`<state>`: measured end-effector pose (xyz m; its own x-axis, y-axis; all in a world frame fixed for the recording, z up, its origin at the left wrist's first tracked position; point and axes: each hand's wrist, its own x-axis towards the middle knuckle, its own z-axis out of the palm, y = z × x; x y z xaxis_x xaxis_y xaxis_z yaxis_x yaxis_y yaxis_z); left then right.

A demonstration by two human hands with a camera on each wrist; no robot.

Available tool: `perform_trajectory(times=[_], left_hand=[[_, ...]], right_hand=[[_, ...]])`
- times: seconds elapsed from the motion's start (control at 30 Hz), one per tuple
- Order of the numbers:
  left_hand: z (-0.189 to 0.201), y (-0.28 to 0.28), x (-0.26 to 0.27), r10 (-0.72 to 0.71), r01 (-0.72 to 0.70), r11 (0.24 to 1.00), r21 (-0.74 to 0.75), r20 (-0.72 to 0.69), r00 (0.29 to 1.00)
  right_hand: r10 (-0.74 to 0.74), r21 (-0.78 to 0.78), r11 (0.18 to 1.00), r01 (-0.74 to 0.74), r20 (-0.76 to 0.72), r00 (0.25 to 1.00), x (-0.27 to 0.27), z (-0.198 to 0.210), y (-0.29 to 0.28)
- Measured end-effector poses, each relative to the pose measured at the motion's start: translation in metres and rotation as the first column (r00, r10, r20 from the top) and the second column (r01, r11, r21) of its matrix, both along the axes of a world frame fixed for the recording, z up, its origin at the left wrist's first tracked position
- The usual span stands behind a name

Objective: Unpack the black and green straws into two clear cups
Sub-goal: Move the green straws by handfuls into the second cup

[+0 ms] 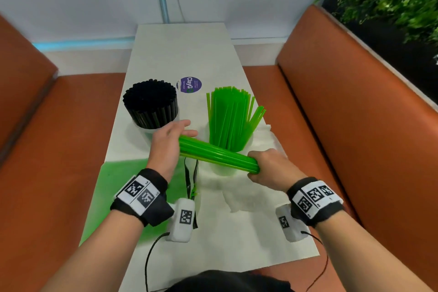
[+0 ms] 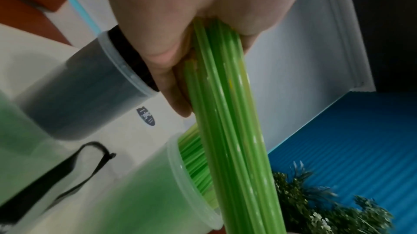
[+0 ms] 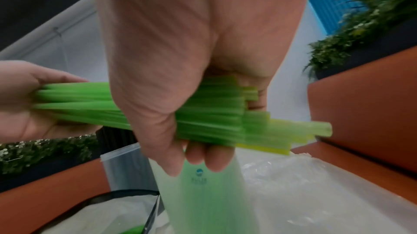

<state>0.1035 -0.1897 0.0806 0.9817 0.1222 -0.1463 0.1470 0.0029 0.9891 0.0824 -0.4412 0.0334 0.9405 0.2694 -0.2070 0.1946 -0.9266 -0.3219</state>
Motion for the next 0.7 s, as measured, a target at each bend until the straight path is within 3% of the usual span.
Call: perform_trajectory(times=[0.17,0.33,0.43,0.5,0.57,0.6,0.7], left_hand=[[0.012,0.011,0.003,0.077,-0.077,0.997,-0.012,0.03,0.997],[0.011,-0.016,-0.004,-0.11,0.089,0.979,0.182,0.109,0.988],[0.017,-0.013,0.0,-0.012,0.023,0.996,-0.088,0.121,0.993],[0.018,-0.006,0.004,0.053,-0.02,0.968,-0.249,0.127,0.99],[0.016,-0.005,0.003,-0.011,0.043,0.966,-0.254,0.124,0.992],[0.015,-0.007,0.0,-0.091,0.111,0.968,-0.224,0.101,0.991],[0.004,-0.013,-0.01,-0.403,0.403,0.914,-0.045,0.024,0.915]], right_hand=[[0.007,-0.016,1.0,-0.006,0.041,0.999,0.007,0.008,0.01],[0.081,0.097,0.991,-0.091,0.101,0.992,0.012,0.018,0.048],[0.058,0.2,0.976,-0.08,0.113,0.992,0.016,0.026,0.059],[-0.002,0.328,0.944,-0.036,0.115,0.993,0.019,0.034,0.061],[-0.093,0.538,0.842,0.038,0.076,0.993,0.023,0.046,0.066],[-0.132,0.665,0.742,0.082,0.025,0.991,0.025,0.052,0.068],[-0.156,0.933,0.316,0.175,-0.131,0.979,0.033,0.071,0.076]])
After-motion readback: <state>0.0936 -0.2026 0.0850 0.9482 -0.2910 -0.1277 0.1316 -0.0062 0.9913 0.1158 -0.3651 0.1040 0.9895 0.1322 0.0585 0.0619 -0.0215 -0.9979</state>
